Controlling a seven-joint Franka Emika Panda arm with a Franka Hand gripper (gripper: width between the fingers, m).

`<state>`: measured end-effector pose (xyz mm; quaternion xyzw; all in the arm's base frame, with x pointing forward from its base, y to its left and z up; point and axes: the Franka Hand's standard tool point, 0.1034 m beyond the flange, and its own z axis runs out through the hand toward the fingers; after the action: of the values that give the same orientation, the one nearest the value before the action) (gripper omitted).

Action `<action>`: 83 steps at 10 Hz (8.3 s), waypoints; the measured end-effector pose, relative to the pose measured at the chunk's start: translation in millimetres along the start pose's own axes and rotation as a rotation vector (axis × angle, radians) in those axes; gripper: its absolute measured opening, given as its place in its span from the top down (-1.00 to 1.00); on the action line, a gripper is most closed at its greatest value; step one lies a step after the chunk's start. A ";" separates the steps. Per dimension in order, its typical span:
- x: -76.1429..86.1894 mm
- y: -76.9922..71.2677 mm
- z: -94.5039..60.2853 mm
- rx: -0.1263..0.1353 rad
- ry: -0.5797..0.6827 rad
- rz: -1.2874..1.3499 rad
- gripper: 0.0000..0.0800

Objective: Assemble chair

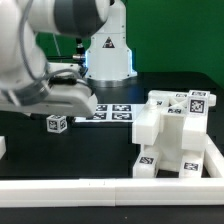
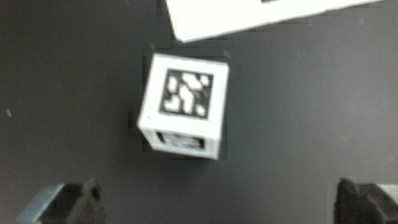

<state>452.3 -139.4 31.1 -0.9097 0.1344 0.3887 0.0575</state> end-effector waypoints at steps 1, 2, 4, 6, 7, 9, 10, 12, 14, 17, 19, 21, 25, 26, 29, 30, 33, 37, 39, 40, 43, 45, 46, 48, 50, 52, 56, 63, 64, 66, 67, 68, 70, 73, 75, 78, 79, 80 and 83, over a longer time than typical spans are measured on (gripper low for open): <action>2.2 2.2 2.3 0.000 -0.064 0.004 -0.62; 5.2 1.3 3.3 -0.004 -0.099 0.000 -0.62; 3.3 0.3 6.4 -0.001 -0.114 0.017 -0.62; -4.5 6.6 24.6 0.040 -0.239 0.066 -0.62; -7.6 12.3 29.5 0.043 -0.260 0.078 -0.62; -12.3 17.9 43.5 0.053 -0.321 0.090 -0.62; -11.7 18.8 47.5 0.053 -0.332 0.091 -0.62; -11.8 17.5 47.6 0.051 -0.332 0.087 -0.59; -11.9 17.0 48.1 0.050 -0.333 0.086 -0.16; -12.0 16.1 48.2 0.048 -0.333 0.084 0.30; -12.6 5.3 37.9 0.031 -0.297 0.067 0.30; -16.0 -13.6 11.1 0.007 -0.206 0.033 0.30; -34.9 -52.7 -53.0 -0.013 0.097 -0.037 0.30; -38.9 -63.0 -66.9 -0.018 0.178 -0.054 0.30; -56.1 -109.9 -100.5 -0.037 0.416 -0.115 0.30; -59.1 -119.1 -109.5 -0.037 0.492 -0.137 0.30; -52.7 -118.5 -110.5 -0.024 0.703 -0.142 0.30; -50.5 -143.8 -111.2 -0.001 0.959 -0.134 0.30; -54.6 -180.6 -119.8 0.037 1.105 -0.130 0.30; -57.9 -203.4 -120.1 0.052 1.136 -0.138 0.30; -53.2 -229.9 -119.0 0.062 1.350 -0.200 0.30; -51.6 -229.5 -117.4 0.052 1.338 -0.206 0.30; -47.5 -229.9 -109.6 0.042 1.326 -0.209 0.30; -41.9 -222.8 -104.4 0.017 1.314 -0.216 0.30; -35.9 -208.1 -104.4 -0.006 1.313 -0.217 0.30; -31.4 -204.9 -98.7 -0.020 1.306 -0.222 0.30; -31.8 -213.2 -95.9 -0.018 1.302 -0.231 0.30; -23.6 -212.1 -98.1 -0.028 1.305 -0.232 0.30; -23.3 -212.1 -98.2 -0.029 1.308 -0.232 0.30; -23.2 -212.5 -98.4 -0.028 1.309 -0.231 0.30; -23.3 -212.6 -98.4 -0.021 1.309 -0.221 0.30; -23.2 -212.3 -98.5 -0.025 1.309 -0.225 0.30; -23.3 -212.2 -98.1 -0.028 1.308 -0.229 -0.20; -23.3 -212.2 -97.9 -0.029 1.308 -0.231 -0.55; -23.3 -212.2 -97.9 -0.030 1.308 -0.231 -0.61; -26.0 -218.4 -110.2 -0.018 1.244 -0.229 -0.62; -26.2 -219.1 -106.1 -0.020 1.154 -0.223 -0.62; -27.7 -221.5 -108.5 -0.021 1.054 -0.217 -0.62; -23.7 -220.1 -113.1 -0.023 0.976 -0.205 -0.62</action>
Offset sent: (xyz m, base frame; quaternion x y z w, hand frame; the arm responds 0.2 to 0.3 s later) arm 0.0000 0.0000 0.0000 0.0000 0.0000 0.0000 1.0000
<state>578.6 52.3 126.4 -0.9946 0.0514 -0.0885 0.0159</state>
